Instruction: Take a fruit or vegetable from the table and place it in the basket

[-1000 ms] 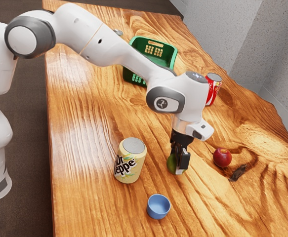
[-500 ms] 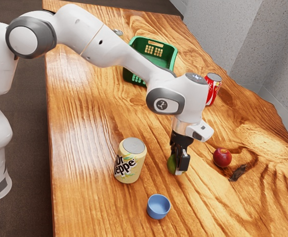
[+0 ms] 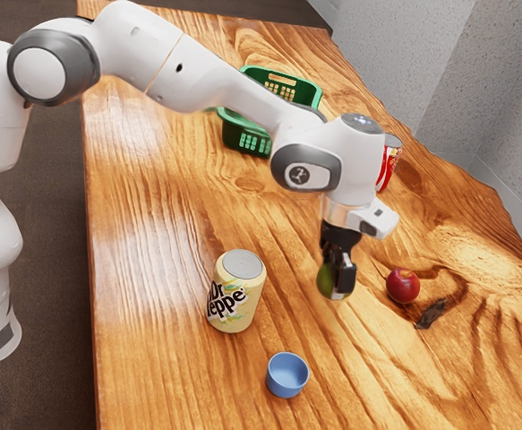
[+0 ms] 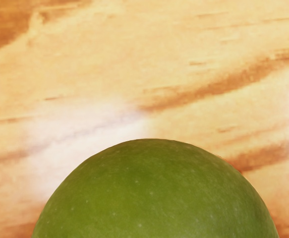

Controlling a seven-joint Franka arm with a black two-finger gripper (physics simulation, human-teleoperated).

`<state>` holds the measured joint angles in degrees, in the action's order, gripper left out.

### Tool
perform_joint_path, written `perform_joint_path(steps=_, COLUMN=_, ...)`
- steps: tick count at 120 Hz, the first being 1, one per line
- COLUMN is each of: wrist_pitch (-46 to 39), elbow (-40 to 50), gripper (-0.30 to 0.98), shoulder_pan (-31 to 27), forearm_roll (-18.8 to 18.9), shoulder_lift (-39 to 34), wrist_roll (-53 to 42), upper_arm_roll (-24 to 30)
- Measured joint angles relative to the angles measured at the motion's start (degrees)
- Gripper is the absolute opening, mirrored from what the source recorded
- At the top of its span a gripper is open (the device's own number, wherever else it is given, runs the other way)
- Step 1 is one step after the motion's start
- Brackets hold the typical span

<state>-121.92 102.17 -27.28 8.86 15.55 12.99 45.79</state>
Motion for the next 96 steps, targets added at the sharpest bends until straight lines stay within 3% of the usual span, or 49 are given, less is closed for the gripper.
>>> perform_joint_path(steps=21, wrist_pitch=4.1, elbow=-5.4, gripper=0.39, shoulder_pan=-0.2, forearm_roll=1.0, shoulder_lift=-1.5, wrist_roll=0.2, upper_arm_roll=-2.1)
perform_joint_path(steps=42, wrist_pitch=9.6, elbow=-10.7, gripper=0.39, shoulder_pan=-0.9, forearm_roll=1.0, shoulder_lift=-4.1, wrist_roll=0.2, upper_arm_roll=-8.9)
perform_joint_path(steps=96, wrist_pitch=13.7, elbow=-11.7, gripper=0.4, shoulder_pan=-12.0, forearm_roll=0.6, shoulder_lift=-10.3, wrist_roll=0.1, upper_arm_roll=-17.9)
